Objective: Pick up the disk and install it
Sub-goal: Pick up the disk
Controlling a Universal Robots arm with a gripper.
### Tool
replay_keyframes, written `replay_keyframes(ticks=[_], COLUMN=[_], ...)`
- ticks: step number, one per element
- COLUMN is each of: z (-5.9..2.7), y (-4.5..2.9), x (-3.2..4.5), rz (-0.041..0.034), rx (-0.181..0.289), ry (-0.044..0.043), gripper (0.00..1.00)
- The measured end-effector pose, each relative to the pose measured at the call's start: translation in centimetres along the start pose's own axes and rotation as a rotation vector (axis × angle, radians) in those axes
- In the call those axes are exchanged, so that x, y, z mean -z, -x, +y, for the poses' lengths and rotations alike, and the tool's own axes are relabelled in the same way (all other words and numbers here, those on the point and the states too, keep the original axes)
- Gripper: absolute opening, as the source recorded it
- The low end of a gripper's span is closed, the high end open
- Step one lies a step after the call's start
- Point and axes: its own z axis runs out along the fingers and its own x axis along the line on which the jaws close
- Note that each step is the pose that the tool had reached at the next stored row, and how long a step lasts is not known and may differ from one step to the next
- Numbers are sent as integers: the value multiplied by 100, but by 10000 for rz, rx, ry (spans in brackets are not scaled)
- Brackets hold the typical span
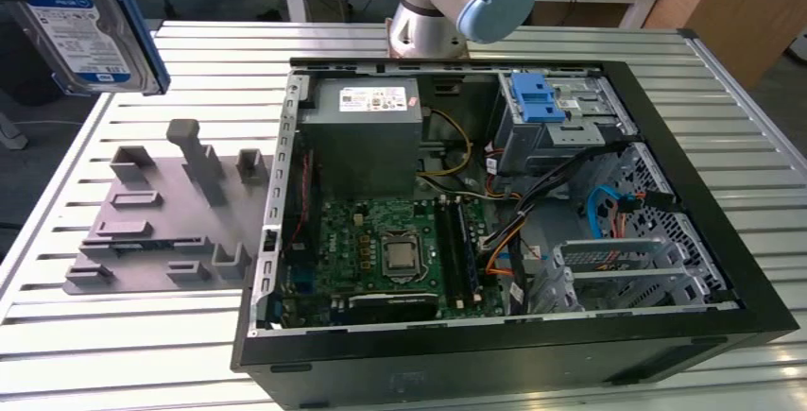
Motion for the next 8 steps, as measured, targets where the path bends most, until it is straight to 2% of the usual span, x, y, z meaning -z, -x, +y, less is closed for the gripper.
replay_keyframes(ticks=[8], z=[1], y=[-1], x=[181], rz=[0], rx=[0], ry=[1], gripper=[37])
